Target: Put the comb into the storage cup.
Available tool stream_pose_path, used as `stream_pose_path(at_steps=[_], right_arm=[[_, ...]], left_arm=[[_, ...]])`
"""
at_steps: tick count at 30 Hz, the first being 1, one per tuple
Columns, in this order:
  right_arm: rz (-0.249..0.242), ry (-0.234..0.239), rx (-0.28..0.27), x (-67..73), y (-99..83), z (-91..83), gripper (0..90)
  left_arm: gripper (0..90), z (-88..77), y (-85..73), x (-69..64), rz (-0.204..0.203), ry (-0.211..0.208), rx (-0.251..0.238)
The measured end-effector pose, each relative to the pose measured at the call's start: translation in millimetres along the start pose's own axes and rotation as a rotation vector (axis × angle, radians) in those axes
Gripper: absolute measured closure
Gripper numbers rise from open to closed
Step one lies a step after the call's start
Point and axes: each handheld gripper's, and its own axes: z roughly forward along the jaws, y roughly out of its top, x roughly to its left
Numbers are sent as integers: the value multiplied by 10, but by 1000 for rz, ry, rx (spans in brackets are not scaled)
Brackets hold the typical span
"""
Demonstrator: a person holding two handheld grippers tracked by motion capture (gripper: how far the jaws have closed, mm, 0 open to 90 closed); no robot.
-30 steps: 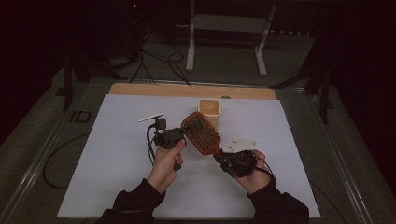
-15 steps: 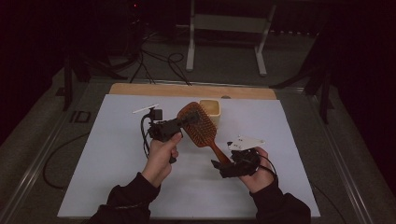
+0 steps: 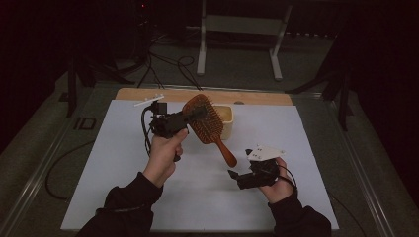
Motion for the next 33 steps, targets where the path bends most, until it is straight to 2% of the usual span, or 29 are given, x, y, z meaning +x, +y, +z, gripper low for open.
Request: stream_pose_path(at_steps=[7,13,22,30,31,33], right_arm=[[18,2,4,-32,-146,-68,90],[29,-4,-13,-74,-279,-162,91],[26,10,-28,-75,-356,-186,91],[-4,-7,-56,-88,-368,-211,91],[13,-5,-61,-83,-367,-209,91],[11,-5,-59,-98,-374,-201,91]], left_arm=[[535,52,152,-50,32,13,-4],[536,109,325,-139,81,30,-6],[537,200,550,-257,131,47,-25],[539,331,743,-277,176,91,-56],[539,350,757,-278,183,102,-61],[539,399,780,-270,196,122,-66]])
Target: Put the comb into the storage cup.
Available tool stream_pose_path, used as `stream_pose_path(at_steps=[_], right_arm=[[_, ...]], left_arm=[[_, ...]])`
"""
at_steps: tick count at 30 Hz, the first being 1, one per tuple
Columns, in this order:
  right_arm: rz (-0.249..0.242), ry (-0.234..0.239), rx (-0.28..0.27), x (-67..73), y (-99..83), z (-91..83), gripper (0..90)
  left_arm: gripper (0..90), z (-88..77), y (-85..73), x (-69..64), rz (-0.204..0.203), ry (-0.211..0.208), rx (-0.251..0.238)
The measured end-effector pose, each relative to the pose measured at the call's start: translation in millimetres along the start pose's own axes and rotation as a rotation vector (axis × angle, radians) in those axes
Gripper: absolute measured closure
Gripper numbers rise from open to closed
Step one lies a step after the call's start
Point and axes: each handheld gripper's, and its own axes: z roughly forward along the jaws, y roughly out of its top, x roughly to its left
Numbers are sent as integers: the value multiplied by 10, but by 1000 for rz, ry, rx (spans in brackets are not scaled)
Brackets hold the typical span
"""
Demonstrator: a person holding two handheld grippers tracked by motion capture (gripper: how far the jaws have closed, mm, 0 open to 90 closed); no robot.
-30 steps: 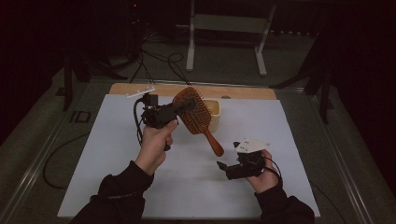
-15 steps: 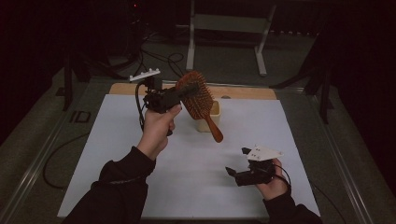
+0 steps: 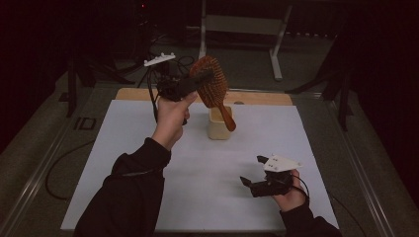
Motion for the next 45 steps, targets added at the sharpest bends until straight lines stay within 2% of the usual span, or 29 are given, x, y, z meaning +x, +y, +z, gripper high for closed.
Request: stream_pose_path(at_steps=[5,9,12,17,20,27,35,45], right_arm=[[-7,5,-2,-13,-4,-3,91],[-7,10,-3,-5,0,-4,91],[-6,12,-3,-1,1,-2,91],[-10,14,-4,-11,-4,-3,91],[-7,12,-8,-16,-4,-16,90],[-4,8,-9,-24,-6,-15,90],[-2,4,-9,-13,-7,-15,90],[-2,4,-9,-6,-6,-13,90]], left_arm=[[539,136,8,56,12,40,-9],[540,225,-15,134,25,91,-21],[540,280,-32,224,5,109,-33],[540,384,-86,333,-5,152,-46],[540,435,-136,396,-22,163,-43],[540,527,-256,498,-31,183,-24],[539,612,-375,544,-40,191,-8],[536,715,-542,619,-56,194,34]])
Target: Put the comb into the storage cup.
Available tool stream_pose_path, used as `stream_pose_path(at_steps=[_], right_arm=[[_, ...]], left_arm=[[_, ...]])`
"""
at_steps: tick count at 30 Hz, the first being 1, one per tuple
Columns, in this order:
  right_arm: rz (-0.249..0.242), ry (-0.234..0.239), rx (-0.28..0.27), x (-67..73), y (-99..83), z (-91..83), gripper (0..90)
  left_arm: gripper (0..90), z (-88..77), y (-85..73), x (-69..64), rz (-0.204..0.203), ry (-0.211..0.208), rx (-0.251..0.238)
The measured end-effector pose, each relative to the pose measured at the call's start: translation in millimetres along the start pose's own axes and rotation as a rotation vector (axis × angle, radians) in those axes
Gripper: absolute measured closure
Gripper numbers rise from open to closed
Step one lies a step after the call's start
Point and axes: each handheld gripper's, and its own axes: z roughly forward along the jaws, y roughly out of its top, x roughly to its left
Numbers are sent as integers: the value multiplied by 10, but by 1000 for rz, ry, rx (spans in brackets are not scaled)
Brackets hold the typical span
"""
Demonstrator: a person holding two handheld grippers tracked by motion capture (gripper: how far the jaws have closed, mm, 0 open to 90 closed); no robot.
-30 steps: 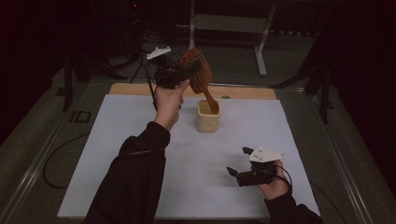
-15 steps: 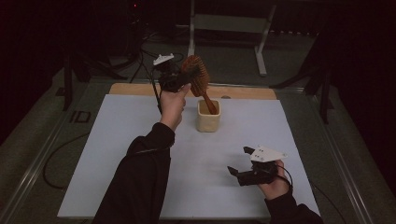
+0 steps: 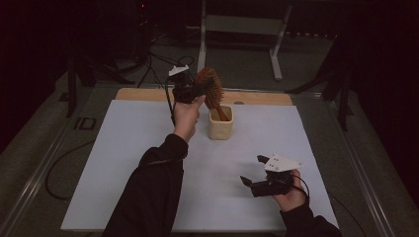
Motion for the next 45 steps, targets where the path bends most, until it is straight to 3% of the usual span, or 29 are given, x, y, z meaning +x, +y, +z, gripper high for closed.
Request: stream_pose_path(at_steps=[14,17,22,25,27,28,29,30,33,36,42,43,45], right_arm=[[9,-4,-7,-29,-14,-4,90],[10,-6,-8,-27,-13,-8,90],[14,1,-7,-26,-13,-2,90],[10,2,-1,-20,-14,4,90],[10,2,-4,-17,-11,4,90],[10,2,-2,-17,-13,6,90],[10,3,2,-18,-15,6,90],[9,1,-1,-20,-14,5,90],[6,0,-3,-18,-9,0,90],[8,2,-1,-4,-4,10,90],[8,5,4,-3,-9,20,90],[8,5,4,-3,-9,20,90],[8,6,6,-4,-12,27,90]], left_arm=[[528,133,-183,61,5,20,49],[524,156,-213,72,21,28,66],[512,163,-207,91,22,7,83],[454,147,-183,119,12,-21,99],[317,113,-149,140,-5,-46,101],[222,103,-140,146,19,-75,119],[85,80,-135,141,50,-86,125],[20,60,-132,130,75,-80,130],[0,-4,-124,164,88,-110,142],[0,-66,-127,209,111,-108,144],[0,-177,-158,265,207,-115,181],[0,-177,-158,265,207,-115,181],[0,-237,-156,278,247,-112,176]])
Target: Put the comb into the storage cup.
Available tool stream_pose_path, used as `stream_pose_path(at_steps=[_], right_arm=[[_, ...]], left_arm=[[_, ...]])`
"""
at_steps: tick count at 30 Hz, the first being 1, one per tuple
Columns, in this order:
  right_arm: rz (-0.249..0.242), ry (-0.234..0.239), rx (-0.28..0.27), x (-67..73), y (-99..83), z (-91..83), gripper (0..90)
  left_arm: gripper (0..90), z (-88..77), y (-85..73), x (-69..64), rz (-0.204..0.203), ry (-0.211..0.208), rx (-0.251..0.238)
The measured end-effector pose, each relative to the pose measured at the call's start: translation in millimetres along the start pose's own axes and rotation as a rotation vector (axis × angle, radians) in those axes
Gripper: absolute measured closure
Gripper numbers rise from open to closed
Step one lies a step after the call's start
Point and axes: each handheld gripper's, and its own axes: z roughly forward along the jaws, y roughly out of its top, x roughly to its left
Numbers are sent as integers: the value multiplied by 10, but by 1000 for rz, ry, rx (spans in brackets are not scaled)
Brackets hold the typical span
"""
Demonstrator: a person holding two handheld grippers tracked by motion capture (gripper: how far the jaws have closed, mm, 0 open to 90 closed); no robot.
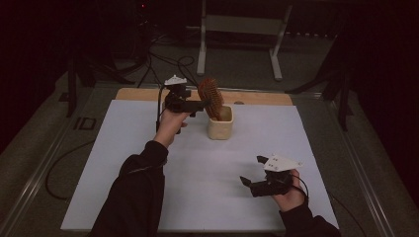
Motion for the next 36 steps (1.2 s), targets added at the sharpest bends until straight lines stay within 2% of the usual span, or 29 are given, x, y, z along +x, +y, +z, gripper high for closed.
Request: stream_pose_path(at_steps=[6,11,15,20,30,36], right_arm=[[9,1,6,-7,-10,13,90],[24,2,1,-24,-18,14,90],[32,0,-9,-33,-20,7,90],[44,14,-9,-57,-33,17,90],[41,19,-7,-56,-30,14,90],[42,21,-4,-53,-30,16,90]], left_arm=[[0,-173,0,-29,102,-30,-4],[0,-318,-6,-50,139,-45,3],[0,-424,-29,-66,188,-46,14],[0,-554,-68,-83,223,-55,9],[0,-797,-179,-111,262,-69,14],[0,-949,-283,-111,282,-55,18]])
